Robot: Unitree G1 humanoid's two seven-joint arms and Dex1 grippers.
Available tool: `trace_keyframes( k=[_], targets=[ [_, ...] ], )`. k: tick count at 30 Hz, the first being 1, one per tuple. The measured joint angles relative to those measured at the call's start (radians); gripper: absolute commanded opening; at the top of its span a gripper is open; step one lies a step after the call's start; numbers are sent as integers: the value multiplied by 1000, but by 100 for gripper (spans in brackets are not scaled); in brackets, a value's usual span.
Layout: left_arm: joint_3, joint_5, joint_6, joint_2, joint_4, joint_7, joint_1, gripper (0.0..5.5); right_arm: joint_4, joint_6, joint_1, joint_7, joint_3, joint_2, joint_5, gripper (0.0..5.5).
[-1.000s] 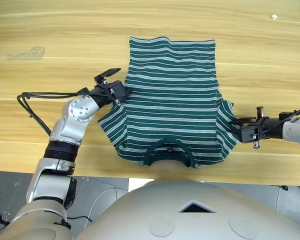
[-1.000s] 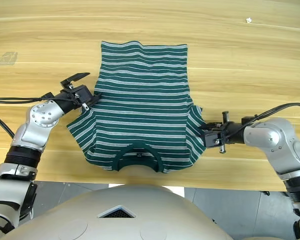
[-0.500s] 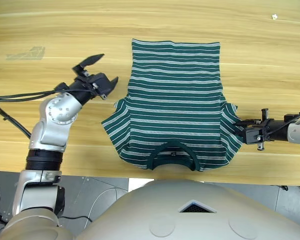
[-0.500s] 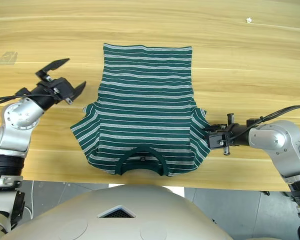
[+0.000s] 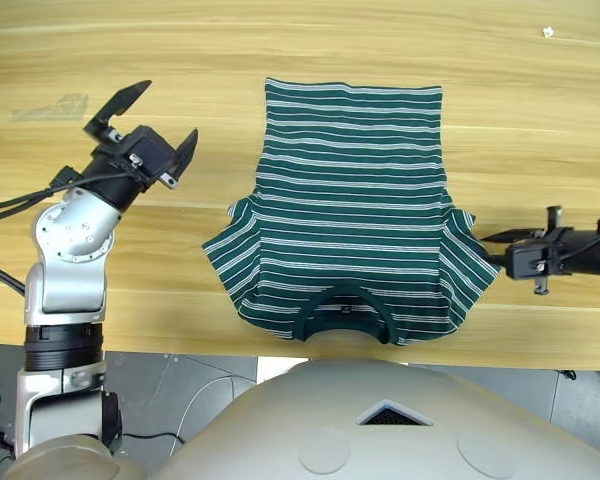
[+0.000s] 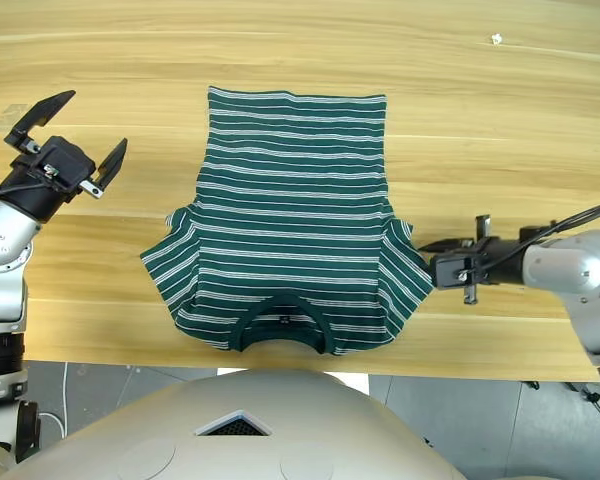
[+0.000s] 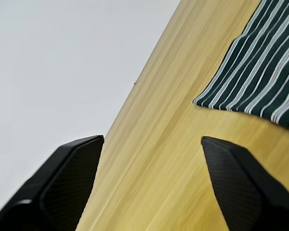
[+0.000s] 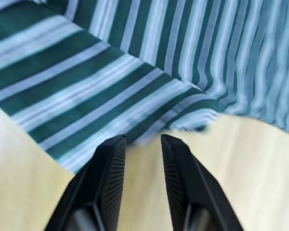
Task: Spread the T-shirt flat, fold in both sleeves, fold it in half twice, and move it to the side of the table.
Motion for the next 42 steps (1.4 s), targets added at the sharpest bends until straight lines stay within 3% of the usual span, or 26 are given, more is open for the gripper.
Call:
trace_keyframes(
  k=[5, 9, 12, 14, 20, 31, 42],
  targets=[
    [103, -42, 51, -10, -125, 0, 107, 376, 0, -3, -48, -19, -34, 10, 16, 133],
    [136, -198, 149, -132, -298, 22, 198, 376, 49, -47, -241, -341, -79, 196, -76, 133],
    [112, -402, 283, -287, -457, 63, 294, 376, 99, -37, -339, -588, -131, 332, -127, 133],
    [104, -542, 398, -359, -507, 86, 370, 376, 103, -36, -364, -683, -169, 370, -145, 133],
    [104, -807, 646, -493, -511, 171, 535, 376, 92, -20, -402, -770, -207, 413, -145, 133],
    [83, -788, 707, -555, -407, 274, 549, 376, 48, -17, -402, -804, -240, 428, -133, 133],
    [93, -782, 727, -546, -401, 272, 548, 188, 50, -20, -421, -804, -229, 430, -136, 133]
  ],
)
